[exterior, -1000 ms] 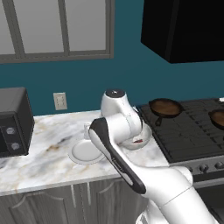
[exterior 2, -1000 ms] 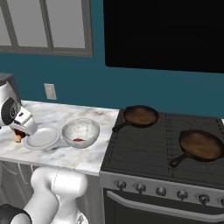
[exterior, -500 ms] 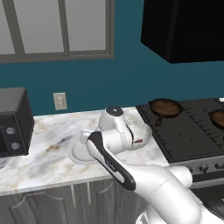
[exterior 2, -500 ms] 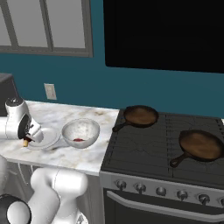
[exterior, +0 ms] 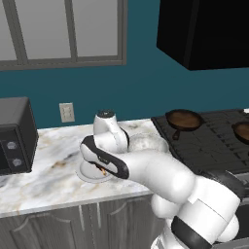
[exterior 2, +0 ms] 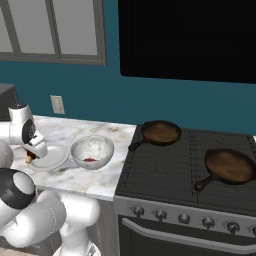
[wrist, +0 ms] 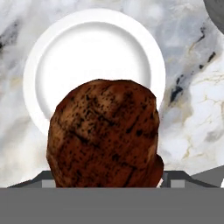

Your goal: Place one of the steaks on the plate and the other in the bowl. Then place the bowl in the fridge.

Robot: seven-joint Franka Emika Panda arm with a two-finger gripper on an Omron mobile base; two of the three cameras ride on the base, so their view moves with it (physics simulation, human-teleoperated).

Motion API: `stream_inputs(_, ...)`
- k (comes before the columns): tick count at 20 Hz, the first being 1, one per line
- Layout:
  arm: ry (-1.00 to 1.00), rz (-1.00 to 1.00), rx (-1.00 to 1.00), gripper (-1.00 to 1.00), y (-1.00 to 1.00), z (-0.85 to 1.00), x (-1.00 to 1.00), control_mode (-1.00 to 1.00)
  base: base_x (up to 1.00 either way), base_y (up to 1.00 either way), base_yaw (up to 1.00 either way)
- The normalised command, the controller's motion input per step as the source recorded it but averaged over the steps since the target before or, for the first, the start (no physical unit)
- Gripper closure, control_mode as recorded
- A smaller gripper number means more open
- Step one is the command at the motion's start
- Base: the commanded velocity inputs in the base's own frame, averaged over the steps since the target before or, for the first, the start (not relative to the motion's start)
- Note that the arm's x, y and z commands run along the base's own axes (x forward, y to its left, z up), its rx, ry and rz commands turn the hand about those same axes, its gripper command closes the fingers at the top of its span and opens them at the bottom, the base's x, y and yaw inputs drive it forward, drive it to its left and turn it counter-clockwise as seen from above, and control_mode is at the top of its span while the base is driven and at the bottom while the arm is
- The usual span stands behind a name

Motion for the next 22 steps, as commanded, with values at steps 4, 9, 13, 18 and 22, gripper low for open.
stream_inputs(4, 0.03, -0.02, -0.05, 1.0, -0.01, -0.33, 0.14, -1.0, 0.0, 0.0, 0.0)
stream_inputs(9, 0.0, -0.01, -0.1, 1.0, -0.01, -0.31, 0.13, -1.0, 0.0, 0.0, 0.0)
stream_inputs(13, 0.01, -0.02, -0.11, 1.0, 0.0, -0.09, 0.19, -1.0, 0.0, 0.0, 0.0)
stream_inputs(18, -0.02, 0.0, -0.02, 1.0, -0.08, 0.0, 0.17, -1.0, 0.0, 0.0, 0.0)
stream_inputs(22, -0.04, 0.0, 0.0, 1.0, -0.19, -0.13, 0.0, -1.0, 0.0, 0.0, 0.0)
